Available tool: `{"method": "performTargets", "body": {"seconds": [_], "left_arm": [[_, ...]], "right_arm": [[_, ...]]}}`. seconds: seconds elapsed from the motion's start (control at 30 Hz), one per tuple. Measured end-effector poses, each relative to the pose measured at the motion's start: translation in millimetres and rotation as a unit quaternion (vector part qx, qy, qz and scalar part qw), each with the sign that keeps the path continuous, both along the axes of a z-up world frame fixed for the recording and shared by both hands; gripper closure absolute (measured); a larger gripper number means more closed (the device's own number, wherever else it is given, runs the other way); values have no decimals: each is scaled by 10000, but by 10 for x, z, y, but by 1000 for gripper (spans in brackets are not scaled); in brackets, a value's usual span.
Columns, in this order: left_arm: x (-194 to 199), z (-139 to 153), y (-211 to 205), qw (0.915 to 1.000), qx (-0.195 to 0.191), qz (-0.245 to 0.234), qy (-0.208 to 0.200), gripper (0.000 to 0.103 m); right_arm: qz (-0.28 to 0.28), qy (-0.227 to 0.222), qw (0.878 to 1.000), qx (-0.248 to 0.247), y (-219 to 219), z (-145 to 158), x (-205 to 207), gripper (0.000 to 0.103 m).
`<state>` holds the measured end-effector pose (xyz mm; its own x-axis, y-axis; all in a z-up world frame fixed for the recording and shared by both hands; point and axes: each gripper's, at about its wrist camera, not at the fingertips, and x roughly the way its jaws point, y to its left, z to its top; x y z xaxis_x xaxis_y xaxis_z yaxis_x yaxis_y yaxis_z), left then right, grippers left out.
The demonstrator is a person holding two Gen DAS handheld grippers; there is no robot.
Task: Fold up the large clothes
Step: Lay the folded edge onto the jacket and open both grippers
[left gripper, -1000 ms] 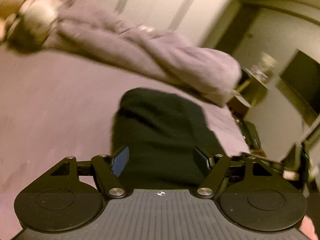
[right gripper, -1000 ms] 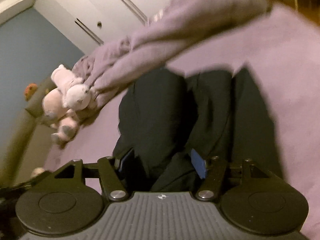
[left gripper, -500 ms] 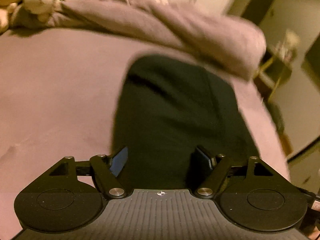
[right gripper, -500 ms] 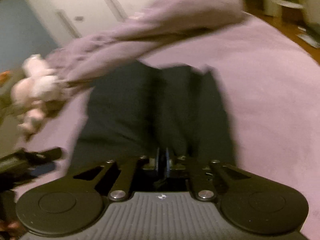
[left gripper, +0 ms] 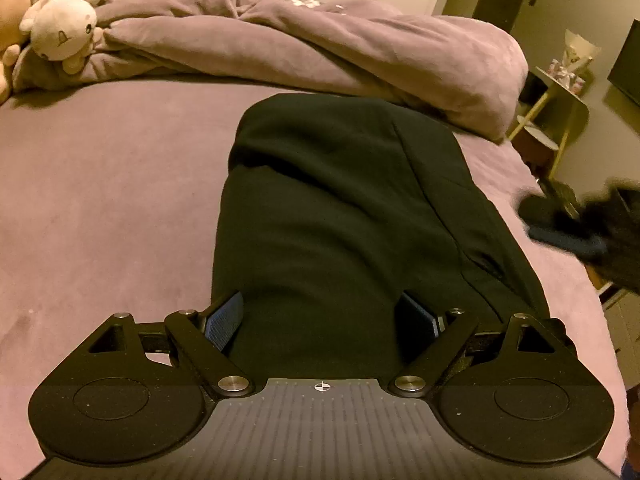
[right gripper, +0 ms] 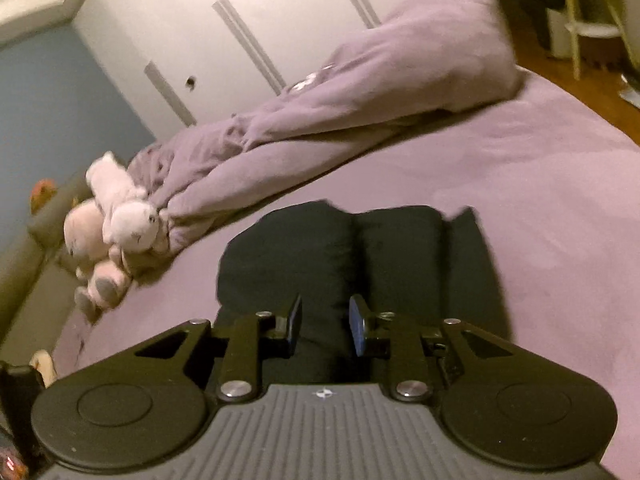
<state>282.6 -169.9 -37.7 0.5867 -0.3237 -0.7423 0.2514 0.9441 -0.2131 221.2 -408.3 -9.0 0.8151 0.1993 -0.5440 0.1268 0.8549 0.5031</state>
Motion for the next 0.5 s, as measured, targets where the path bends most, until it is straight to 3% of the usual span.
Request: {"method": "performTargets", "body": {"seconds": [0.13,0.23,0.27,0.33,0.4,0.5], "left_arm": [[4,-13,12,10000,-31,-8,-23,14],[-4,-38,13,9999,-79,-140,-54,13],[-8,-44,9,9996,-108,-250,-76,13],[-12,-28,45,9991,-188,-374,-54,13],[12,1,210,9984,-440,-361,46,13],[151,-10,629,9932,-1084,118,414,14]], "right_arm": [[39,-81,9998,-157,176,-29,260,78],[-456,383,9960,-664,200,-402,440,75],[-559,456,9941,-811,209,-591,445,69],[-576,332,9895,-1280,296,-907,365,69],[-486,115,9831,-1763,425,-897,299,69],[-232,94,9917,-1258,239,-713,234,67]]}}
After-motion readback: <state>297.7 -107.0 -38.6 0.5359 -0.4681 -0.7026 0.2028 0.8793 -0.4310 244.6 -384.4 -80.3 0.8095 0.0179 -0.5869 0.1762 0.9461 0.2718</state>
